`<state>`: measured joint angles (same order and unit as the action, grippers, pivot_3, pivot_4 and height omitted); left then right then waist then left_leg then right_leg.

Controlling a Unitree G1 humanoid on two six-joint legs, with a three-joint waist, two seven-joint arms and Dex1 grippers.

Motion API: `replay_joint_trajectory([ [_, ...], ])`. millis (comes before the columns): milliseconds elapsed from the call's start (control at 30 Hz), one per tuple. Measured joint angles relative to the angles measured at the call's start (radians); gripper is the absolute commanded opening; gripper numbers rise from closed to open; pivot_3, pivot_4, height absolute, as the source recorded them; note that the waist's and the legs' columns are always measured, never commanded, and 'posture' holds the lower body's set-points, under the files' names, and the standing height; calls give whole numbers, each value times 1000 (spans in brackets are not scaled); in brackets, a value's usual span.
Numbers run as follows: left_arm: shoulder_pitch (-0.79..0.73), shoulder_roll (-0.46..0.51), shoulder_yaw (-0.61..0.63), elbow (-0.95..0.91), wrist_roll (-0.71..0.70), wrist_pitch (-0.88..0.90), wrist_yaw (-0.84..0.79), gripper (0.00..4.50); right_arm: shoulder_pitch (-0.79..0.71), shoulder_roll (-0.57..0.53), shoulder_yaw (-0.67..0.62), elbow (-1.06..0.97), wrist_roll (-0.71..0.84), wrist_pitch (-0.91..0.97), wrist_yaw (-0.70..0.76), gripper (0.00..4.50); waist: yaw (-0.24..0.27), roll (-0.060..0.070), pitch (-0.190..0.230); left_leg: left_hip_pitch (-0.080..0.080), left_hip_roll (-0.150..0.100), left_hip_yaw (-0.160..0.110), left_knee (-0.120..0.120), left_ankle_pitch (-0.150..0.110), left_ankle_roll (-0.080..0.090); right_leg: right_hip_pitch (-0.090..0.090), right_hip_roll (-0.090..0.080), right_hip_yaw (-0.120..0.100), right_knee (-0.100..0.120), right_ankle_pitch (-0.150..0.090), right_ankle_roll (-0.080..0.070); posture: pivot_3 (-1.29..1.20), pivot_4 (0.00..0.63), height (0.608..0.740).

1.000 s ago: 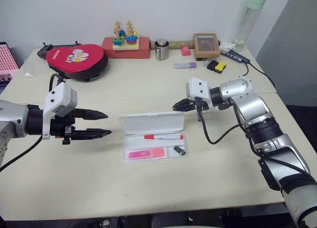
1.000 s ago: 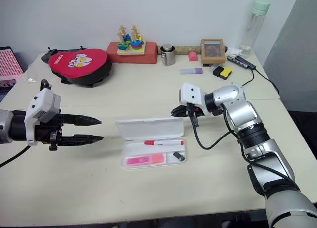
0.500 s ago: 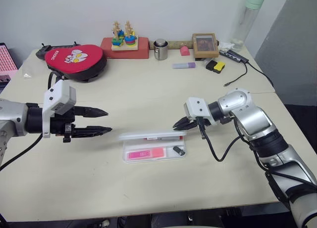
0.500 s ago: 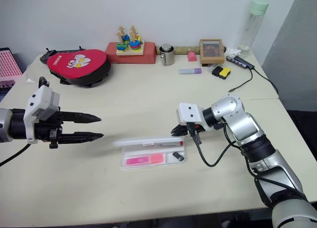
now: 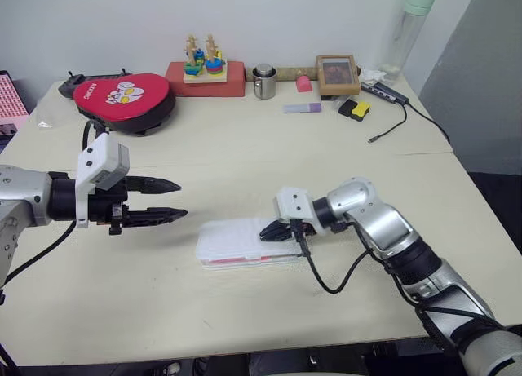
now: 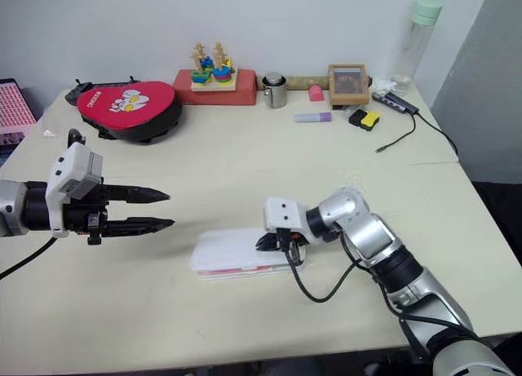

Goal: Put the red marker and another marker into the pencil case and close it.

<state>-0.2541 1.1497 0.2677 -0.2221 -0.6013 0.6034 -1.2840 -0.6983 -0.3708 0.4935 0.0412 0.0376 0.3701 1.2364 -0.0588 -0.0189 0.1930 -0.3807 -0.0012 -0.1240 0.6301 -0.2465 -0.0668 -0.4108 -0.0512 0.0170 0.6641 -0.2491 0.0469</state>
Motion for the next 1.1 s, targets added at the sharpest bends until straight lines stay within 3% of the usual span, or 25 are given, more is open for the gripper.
replay_joint_trajectory([
  [800, 10, -23, 0, 1, 11, -3, 21, 2713, -3, 5, 6, 62, 4, 10, -44, 193, 1, -1, -1, 9, 0, 0, 0, 1, 1, 7, 0, 1, 2, -2, 3, 0, 150, 740],
  [933, 63, -102, 21, 2, 13, -2, 101, 2713, -21, -44, -120, -33, 132, 163, -18, 193, 3, 0, 0, 4, 0, 0, 0, 1, 1, 3, 0, 0, 1, 0, 1, 0, 150, 740],
  [1100, 149, -212, 124, -64, 10, 9, 258, 2713, -27, -69, -266, -122, 210, 259, -98, 193, 3, -1, -1, 1, 1, -2, -1, 0, 1, 1, 0, -1, 0, 1, -1, 0, 150, 740],
])
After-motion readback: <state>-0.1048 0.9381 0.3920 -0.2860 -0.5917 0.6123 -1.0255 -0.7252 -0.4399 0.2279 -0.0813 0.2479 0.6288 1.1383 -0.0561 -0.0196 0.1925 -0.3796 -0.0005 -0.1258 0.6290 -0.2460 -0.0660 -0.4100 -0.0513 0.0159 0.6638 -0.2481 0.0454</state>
